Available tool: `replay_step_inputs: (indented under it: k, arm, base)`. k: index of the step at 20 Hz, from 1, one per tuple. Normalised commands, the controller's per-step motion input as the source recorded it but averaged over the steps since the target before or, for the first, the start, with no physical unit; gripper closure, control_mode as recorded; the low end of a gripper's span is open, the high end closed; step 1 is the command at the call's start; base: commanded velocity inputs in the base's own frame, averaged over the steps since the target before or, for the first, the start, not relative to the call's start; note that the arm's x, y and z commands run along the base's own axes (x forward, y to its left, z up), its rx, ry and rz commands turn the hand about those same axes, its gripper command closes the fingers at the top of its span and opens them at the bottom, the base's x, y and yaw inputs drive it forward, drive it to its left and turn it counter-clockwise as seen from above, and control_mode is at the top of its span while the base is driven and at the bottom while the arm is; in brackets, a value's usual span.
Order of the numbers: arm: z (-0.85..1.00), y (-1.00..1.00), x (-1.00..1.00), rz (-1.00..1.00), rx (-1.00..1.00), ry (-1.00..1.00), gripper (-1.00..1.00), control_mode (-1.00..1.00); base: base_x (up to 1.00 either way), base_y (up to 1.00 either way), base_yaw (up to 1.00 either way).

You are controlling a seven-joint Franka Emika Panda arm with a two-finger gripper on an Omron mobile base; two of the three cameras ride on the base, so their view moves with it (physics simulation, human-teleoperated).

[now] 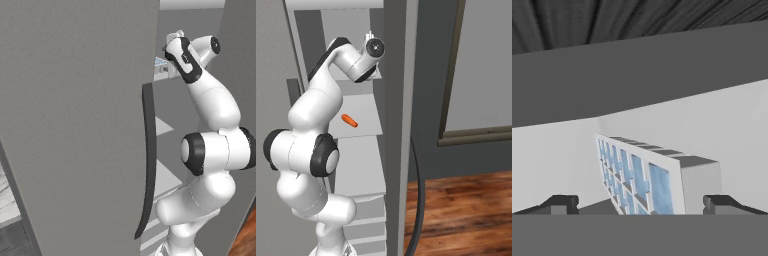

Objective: Open the freezer door, pick up the ice cube tray from the freezer, and place it on the dining counter.

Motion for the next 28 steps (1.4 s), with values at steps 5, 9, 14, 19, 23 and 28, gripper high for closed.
replay_step_inputs:
  k: [5,9,14,19,23,28]
  arm:
    - [0.00,0.13,0.16,0.00,0.00,0.00,-1.00,-1.00]
    - [0.00,0.14,0.01,0.00,0.00,0.00,-1.00,-1.00]
    - [0.00,0.17,0.00,0.02,0.00,0.00,-1.00,-1.00]
    - [0.00,0.11,0.00,0.02,0.00,0.00,-1.00,-1.00]
    - [0.00,0.01,0.07,0.00,0.00,0.00,-1.00,-1.00]
    - [0.00,0.00,0.00,0.00,0.00,0.00,-1.00,-1.00]
  base:
    - [0.00,0.00,0.00]
    - [0.00,0.00,0.00]
    - [0.00,0.00,0.00]
    - [0.00,0.00,0.00]
    - [0.00,0.00,0.00]
    - [0.00,0.00,0.00]
